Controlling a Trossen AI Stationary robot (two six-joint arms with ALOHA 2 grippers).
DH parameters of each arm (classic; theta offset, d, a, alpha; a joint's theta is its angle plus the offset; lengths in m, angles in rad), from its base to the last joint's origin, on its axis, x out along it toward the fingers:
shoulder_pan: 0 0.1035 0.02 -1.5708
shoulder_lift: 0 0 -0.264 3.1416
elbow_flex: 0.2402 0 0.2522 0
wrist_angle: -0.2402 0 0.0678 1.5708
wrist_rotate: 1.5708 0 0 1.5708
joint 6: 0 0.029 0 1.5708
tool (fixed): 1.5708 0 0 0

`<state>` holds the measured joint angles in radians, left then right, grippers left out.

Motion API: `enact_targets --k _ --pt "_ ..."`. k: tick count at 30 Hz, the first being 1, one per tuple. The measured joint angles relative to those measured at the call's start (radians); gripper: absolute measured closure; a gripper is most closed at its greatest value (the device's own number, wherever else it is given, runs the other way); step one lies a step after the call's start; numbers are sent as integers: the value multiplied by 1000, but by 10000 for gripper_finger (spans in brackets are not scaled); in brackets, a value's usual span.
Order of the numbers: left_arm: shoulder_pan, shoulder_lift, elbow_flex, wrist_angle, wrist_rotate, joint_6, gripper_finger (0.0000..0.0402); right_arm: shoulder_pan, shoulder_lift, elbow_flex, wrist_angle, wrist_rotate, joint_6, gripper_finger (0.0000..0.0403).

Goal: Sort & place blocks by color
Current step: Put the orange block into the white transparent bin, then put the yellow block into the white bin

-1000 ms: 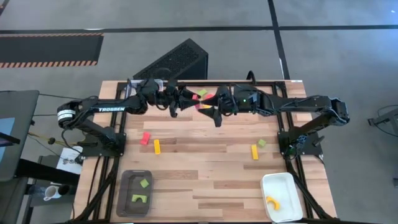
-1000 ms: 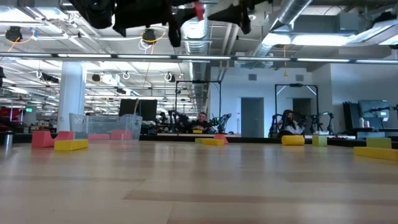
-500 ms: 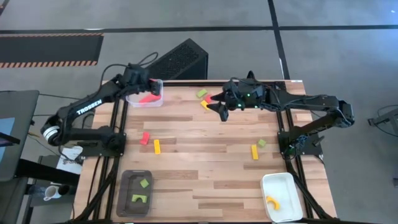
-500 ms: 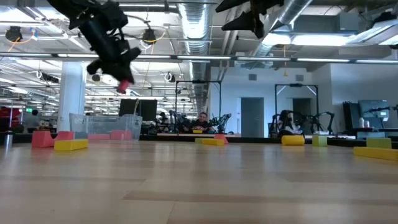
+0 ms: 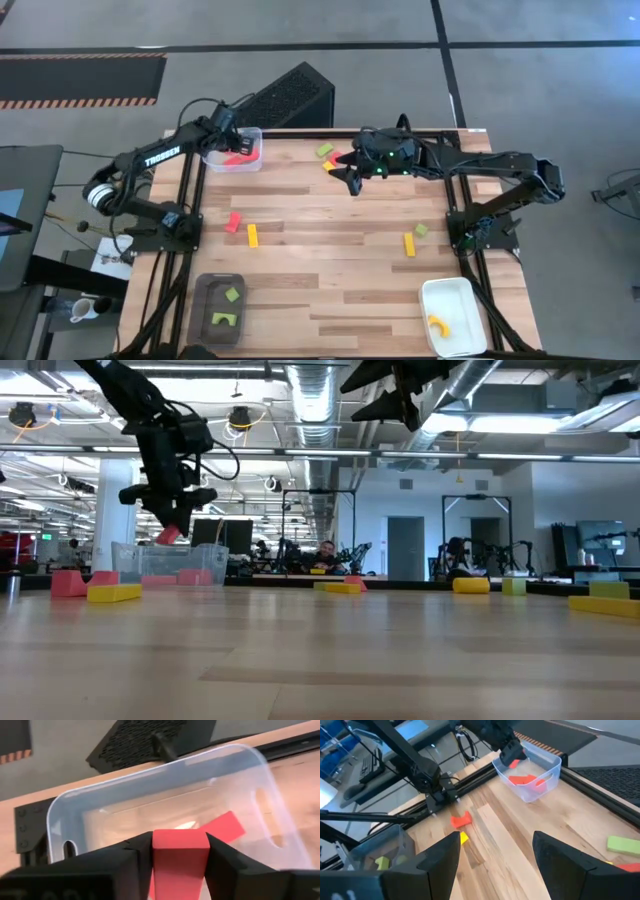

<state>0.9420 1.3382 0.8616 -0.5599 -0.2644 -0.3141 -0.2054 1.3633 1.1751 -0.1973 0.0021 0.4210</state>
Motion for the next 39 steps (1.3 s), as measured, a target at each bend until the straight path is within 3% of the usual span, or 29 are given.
enact_targets --k 7,13,21,31,39 --pt "3 43 0 1 -73 16 159 23 0 0 -9 0 24 132" --pt "2 43 48 -55 -31 48 107 49 0 0 -46 -4 24 132" --pt "-54 42 195 -166 70 41 101 47 -5 0 -182 -3 27 132" --pt "-303 -6 209 -242 97 -15 100 46 -11 0 -381 -3 23 132" --pt "-482 -122 209 -264 92 -84 99 40 -11 0 -476 -3 -11 132"
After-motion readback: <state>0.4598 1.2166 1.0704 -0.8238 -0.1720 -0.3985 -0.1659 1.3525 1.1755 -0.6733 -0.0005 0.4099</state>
